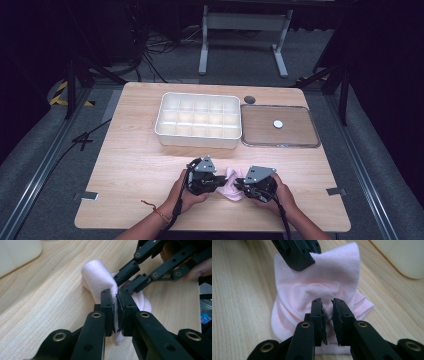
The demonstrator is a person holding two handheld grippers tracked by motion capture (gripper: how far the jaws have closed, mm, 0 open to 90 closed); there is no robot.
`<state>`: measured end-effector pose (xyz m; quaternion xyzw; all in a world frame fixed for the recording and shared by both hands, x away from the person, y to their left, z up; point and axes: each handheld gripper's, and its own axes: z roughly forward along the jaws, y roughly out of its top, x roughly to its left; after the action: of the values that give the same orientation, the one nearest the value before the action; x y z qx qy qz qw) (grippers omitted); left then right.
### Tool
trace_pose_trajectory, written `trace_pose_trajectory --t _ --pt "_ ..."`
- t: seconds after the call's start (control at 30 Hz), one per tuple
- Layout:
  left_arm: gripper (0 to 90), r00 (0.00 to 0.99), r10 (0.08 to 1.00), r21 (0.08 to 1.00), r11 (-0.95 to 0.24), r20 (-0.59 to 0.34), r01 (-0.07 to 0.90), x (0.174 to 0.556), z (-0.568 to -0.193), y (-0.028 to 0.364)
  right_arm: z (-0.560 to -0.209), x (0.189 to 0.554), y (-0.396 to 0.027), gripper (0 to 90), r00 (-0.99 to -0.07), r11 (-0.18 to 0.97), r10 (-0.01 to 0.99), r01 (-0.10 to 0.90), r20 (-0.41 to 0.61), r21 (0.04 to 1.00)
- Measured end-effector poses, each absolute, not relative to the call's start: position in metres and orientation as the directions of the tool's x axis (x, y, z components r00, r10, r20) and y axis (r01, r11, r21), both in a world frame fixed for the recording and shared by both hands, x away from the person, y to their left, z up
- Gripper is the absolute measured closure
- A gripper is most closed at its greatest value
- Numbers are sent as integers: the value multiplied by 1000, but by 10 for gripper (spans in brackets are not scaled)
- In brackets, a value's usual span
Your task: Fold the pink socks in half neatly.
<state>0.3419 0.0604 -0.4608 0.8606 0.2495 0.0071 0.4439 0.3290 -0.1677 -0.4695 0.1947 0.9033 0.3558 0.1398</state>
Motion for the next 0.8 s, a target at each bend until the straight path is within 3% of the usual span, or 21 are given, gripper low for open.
trace_pose_trajectory --t 0.53,0.8 --pt "815 881 449 769 -508 -148 388 338 -457 56 -473 332 -155 798 -874 643 471 247 -120 725" --pt "834 884 449 769 -518 -130 376 340 -456 61 -461 331 -169 688 -859 614 497 250 -121 749"
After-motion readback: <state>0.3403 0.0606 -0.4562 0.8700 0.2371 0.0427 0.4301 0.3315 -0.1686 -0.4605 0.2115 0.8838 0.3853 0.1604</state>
